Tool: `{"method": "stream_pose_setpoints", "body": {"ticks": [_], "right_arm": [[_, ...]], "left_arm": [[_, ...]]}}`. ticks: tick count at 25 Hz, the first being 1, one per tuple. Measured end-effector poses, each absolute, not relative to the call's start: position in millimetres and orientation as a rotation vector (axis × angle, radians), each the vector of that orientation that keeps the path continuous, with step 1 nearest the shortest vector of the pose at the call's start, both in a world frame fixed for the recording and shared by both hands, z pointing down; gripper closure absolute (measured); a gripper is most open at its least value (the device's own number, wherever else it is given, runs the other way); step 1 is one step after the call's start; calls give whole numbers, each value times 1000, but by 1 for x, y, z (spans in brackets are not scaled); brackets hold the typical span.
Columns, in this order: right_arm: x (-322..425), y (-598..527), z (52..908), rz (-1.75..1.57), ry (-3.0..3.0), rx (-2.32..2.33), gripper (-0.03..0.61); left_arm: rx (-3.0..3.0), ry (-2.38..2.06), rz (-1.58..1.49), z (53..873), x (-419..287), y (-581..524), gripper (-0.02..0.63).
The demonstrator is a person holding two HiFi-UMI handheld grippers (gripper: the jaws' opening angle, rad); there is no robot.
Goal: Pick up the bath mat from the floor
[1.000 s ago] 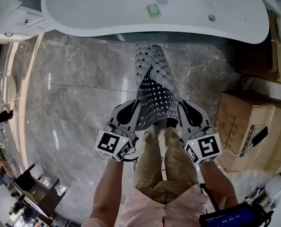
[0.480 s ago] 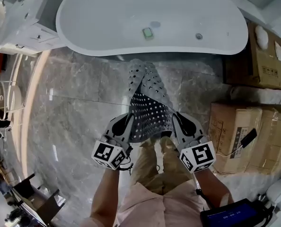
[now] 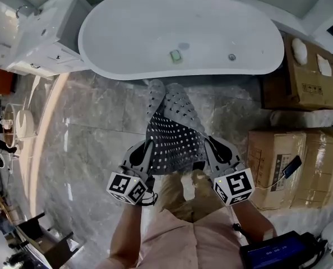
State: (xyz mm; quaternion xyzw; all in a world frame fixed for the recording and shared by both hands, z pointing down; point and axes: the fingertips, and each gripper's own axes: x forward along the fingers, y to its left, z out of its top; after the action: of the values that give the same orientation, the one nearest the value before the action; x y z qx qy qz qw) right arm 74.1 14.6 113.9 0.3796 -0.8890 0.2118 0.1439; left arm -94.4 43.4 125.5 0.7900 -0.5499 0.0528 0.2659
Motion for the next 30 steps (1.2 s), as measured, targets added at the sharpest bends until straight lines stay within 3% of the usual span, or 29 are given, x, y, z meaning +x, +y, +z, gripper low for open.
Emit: {"method": "stream_pose_setpoints", "body": {"ticks": [16, 30], "right_arm": [[56, 12, 53, 572, -2508, 1316, 549], [90, 1, 16, 504, -2468, 1492, 549]], "left_arm": [[2193, -1503, 166, 68, -194, 48, 578], [2189, -1621, 153, 28, -244, 48, 578]]}}
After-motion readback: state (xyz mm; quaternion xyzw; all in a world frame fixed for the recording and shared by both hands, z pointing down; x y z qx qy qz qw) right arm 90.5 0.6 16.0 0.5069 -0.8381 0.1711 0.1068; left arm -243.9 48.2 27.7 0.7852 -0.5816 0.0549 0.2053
